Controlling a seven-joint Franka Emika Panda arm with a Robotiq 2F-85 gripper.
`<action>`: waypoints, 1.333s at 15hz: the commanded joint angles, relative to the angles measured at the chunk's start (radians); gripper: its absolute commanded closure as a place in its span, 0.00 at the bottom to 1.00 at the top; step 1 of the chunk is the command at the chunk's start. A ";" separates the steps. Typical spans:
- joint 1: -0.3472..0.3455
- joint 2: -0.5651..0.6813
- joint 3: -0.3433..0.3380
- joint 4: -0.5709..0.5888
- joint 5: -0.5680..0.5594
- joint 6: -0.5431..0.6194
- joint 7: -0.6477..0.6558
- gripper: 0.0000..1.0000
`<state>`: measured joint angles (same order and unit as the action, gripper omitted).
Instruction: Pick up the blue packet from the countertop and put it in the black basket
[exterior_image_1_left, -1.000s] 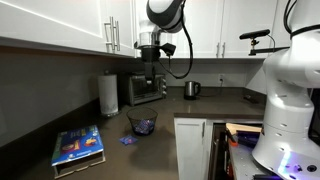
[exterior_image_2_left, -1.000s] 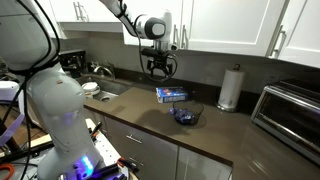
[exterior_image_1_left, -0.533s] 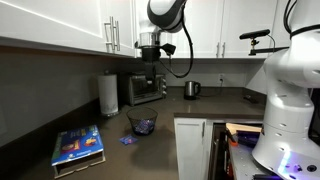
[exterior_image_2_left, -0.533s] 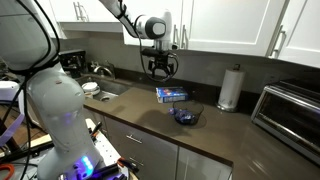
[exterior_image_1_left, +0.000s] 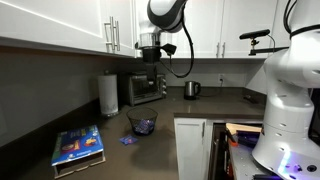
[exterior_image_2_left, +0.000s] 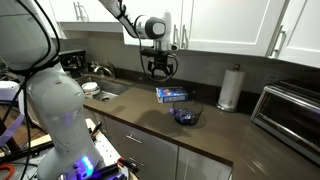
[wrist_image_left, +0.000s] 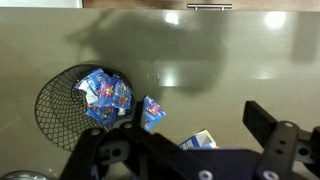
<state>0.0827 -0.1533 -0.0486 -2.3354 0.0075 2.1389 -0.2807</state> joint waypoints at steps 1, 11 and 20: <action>-0.017 0.000 0.017 0.001 0.003 -0.002 -0.002 0.00; -0.014 -0.009 0.032 0.001 -0.025 -0.002 -0.002 0.00; -0.017 0.056 0.038 0.006 -0.033 0.093 0.022 0.00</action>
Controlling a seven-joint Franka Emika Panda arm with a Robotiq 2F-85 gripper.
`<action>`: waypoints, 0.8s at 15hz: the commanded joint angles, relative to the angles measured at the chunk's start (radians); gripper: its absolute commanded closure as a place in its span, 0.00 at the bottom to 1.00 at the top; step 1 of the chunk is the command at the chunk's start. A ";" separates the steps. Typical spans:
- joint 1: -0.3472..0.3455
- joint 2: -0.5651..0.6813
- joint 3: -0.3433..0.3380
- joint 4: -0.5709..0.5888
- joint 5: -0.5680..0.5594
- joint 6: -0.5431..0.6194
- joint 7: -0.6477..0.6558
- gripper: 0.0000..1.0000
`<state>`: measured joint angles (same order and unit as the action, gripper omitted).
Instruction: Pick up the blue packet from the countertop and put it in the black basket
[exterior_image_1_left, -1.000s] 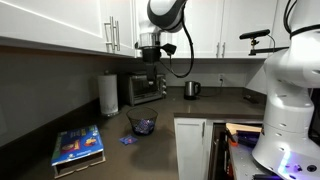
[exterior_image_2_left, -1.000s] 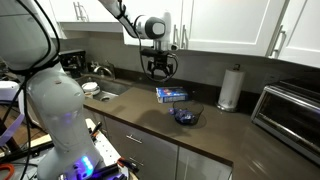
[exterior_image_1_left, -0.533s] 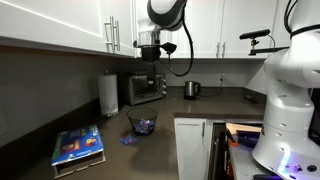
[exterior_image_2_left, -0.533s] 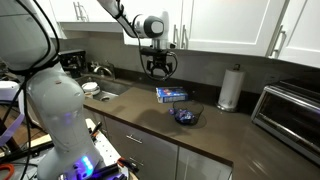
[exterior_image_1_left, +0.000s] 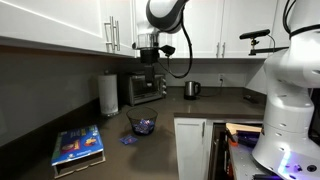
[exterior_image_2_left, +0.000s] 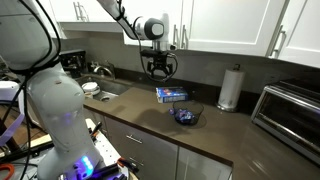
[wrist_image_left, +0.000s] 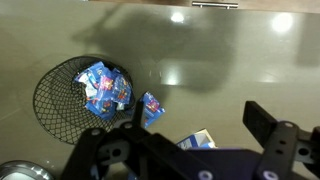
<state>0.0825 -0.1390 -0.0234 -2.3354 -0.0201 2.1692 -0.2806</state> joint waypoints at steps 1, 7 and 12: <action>-0.019 0.060 0.013 0.004 -0.004 0.095 0.024 0.00; -0.027 0.214 0.015 0.018 -0.009 0.251 0.053 0.00; -0.020 0.370 0.020 0.087 -0.050 0.320 0.112 0.00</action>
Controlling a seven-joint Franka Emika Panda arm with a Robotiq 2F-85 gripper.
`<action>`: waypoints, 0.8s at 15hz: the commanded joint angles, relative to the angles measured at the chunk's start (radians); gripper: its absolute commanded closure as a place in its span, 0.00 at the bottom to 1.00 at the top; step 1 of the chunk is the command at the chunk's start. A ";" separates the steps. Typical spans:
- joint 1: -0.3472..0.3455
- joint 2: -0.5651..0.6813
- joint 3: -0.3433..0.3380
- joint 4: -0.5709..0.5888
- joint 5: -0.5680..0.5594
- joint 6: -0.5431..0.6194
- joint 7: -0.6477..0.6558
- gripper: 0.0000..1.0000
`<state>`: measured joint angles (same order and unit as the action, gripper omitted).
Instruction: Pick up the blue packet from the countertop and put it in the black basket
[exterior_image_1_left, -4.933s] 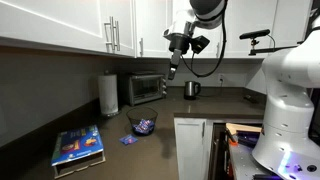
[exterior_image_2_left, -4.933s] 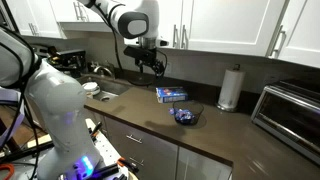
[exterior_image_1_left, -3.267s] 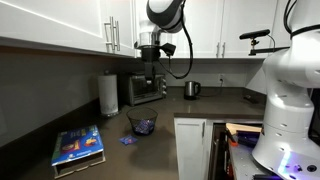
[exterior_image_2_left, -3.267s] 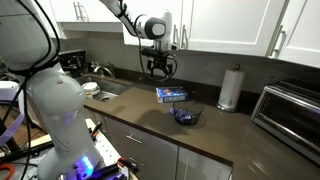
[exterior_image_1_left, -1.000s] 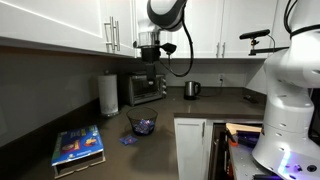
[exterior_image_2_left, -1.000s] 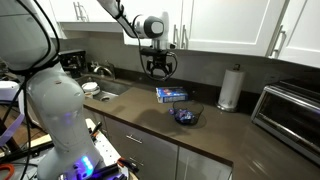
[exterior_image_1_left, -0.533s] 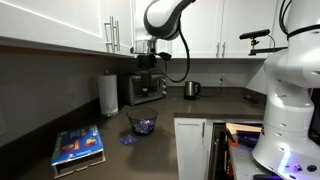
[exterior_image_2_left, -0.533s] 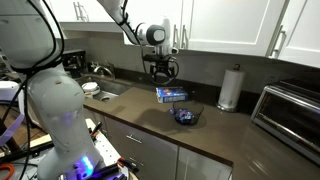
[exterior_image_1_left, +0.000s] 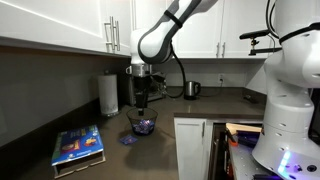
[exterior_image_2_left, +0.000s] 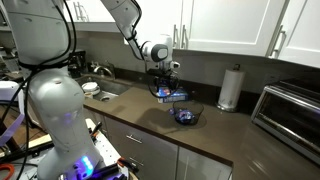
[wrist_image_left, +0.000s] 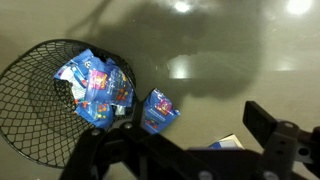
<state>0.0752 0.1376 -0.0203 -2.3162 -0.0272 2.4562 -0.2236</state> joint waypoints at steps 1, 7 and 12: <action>-0.011 0.124 0.020 0.092 -0.045 0.038 0.063 0.00; 0.016 0.263 0.011 0.244 -0.122 0.025 0.154 0.00; 0.017 0.333 0.022 0.329 -0.110 -0.016 0.150 0.00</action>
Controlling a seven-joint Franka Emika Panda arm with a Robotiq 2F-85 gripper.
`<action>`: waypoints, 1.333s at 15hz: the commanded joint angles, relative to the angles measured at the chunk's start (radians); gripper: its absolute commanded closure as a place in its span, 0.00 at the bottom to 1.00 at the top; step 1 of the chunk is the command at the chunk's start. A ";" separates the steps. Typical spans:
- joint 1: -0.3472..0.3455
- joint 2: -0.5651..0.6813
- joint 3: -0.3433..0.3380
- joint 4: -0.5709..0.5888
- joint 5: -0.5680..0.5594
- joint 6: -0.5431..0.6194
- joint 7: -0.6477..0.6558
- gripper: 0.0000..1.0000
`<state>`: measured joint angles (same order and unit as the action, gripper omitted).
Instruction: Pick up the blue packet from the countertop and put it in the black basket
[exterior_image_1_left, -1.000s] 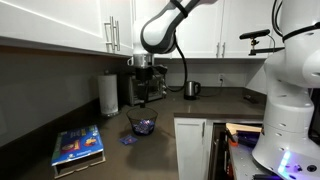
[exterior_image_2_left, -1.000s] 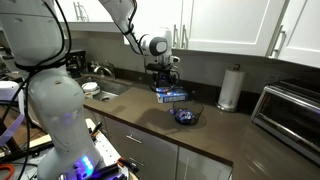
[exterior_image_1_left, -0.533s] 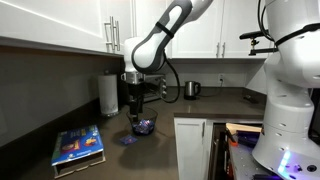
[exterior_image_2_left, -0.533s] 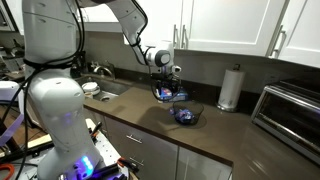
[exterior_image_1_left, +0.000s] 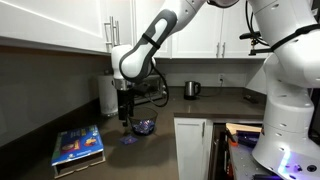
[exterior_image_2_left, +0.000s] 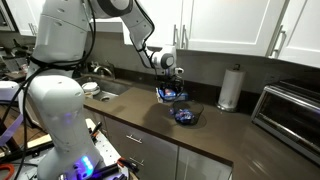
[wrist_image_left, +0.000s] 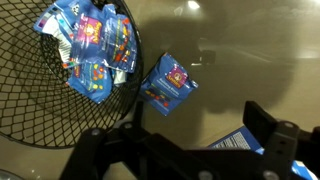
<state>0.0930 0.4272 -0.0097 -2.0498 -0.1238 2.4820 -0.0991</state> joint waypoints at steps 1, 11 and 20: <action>-0.001 0.055 0.012 0.069 -0.013 -0.042 0.026 0.00; 0.028 0.129 -0.004 0.091 -0.041 -0.031 0.087 0.00; 0.082 0.217 -0.083 0.139 -0.152 0.049 0.196 0.10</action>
<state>0.1550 0.6088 -0.0580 -1.9519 -0.2276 2.5193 0.0509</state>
